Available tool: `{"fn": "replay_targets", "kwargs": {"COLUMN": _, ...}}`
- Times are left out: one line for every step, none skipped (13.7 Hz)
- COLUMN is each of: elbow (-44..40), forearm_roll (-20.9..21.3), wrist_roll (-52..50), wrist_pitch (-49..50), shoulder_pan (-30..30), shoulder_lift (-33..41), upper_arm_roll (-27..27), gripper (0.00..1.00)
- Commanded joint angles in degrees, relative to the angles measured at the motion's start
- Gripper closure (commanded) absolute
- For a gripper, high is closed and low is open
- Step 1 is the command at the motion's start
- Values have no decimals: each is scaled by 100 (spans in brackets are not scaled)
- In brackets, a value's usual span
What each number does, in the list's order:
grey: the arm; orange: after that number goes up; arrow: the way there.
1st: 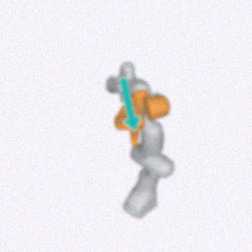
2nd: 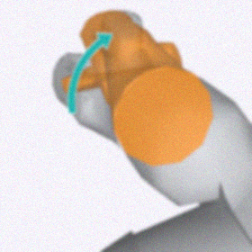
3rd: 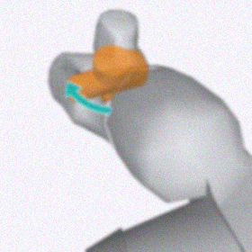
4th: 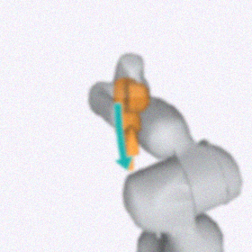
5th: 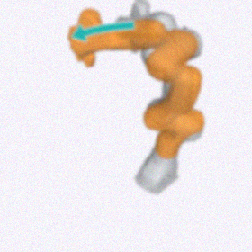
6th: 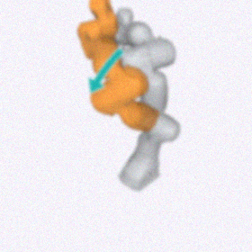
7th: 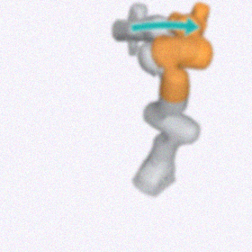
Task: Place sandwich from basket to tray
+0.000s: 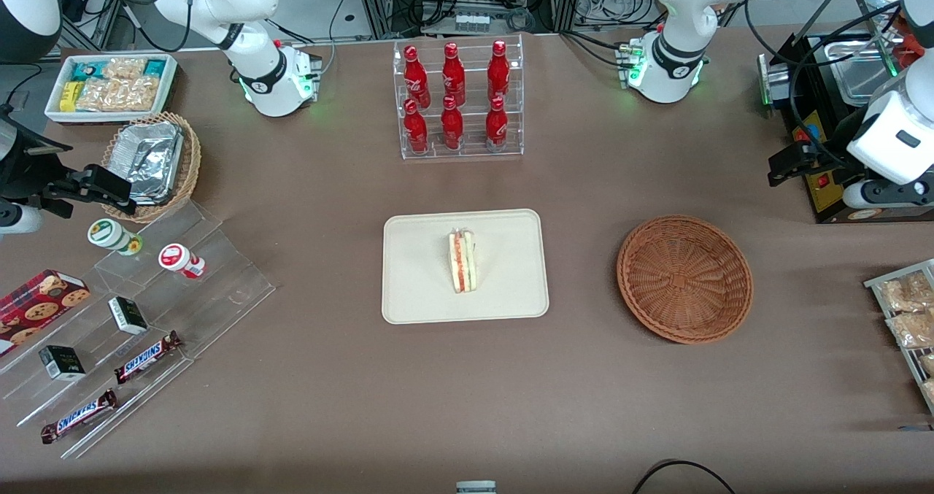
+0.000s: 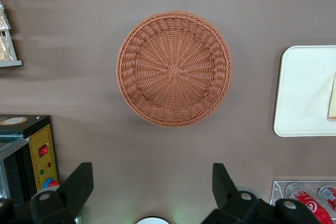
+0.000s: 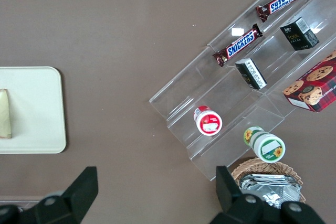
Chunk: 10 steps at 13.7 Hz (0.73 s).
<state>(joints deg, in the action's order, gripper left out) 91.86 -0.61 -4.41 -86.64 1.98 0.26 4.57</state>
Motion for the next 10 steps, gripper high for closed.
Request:
{"fn": "replay_targets", "kwargs": {"elbow": 131, "forearm_roll": -97, "wrist_roll": 142, "wrist_pitch": 59, "shoulder_pan": -242, "shoulder_lift": 194, "upper_arm_roll": -369, "gripper": 0}}
{"fn": "replay_targets", "kwargs": {"elbow": 122, "forearm_roll": -97, "wrist_roll": 142, "wrist_pitch": 68, "shoulder_pan": -260, "shoulder_lift": 185, "upper_arm_roll": -369, "gripper": 0}}
{"fn": "replay_targets", "kwargs": {"elbow": 61, "forearm_roll": -89, "wrist_roll": 142, "wrist_pitch": 68, "shoulder_pan": -269, "shoulder_lift": 159, "upper_arm_roll": -369, "gripper": 0}}
{"fn": "replay_targets", "kwargs": {"elbow": 26, "forearm_roll": -80, "wrist_roll": 99, "wrist_pitch": 68, "shoulder_pan": -330, "shoulder_lift": 150, "upper_arm_roll": -369, "gripper": 0}}
{"fn": "replay_targets", "kwargs": {"elbow": 25, "forearm_roll": -54, "wrist_roll": 90, "wrist_pitch": 68, "shoulder_pan": -365, "shoulder_lift": 158, "upper_arm_roll": -369, "gripper": 0}}
{"fn": "replay_targets", "kwargs": {"elbow": 25, "forearm_roll": -36, "wrist_roll": 81, "wrist_pitch": 68, "shoulder_pan": -365, "shoulder_lift": 158, "upper_arm_roll": -369, "gripper": 0}}
{"fn": "replay_targets", "kwargs": {"elbow": 25, "forearm_roll": -27, "wrist_roll": 89, "wrist_pitch": 77, "shoulder_pan": -365, "shoulder_lift": 158, "upper_arm_roll": -369, "gripper": 0}}
{"fn": "replay_targets", "kwargs": {"elbow": 25, "forearm_roll": -18, "wrist_roll": 89, "wrist_pitch": 77, "shoulder_pan": -365, "shoulder_lift": 158, "upper_arm_roll": -369, "gripper": 0}}
{"fn": "replay_targets", "kwargs": {"elbow": 25, "forearm_roll": -18, "wrist_roll": 89, "wrist_pitch": 77, "shoulder_pan": -357, "shoulder_lift": 158, "upper_arm_roll": -369, "gripper": 0}}
{"fn": "replay_targets", "kwargs": {"elbow": 17, "forearm_roll": -10, "wrist_roll": 89, "wrist_pitch": 77, "shoulder_pan": -357, "shoulder_lift": 158, "upper_arm_roll": -369, "gripper": 0}}
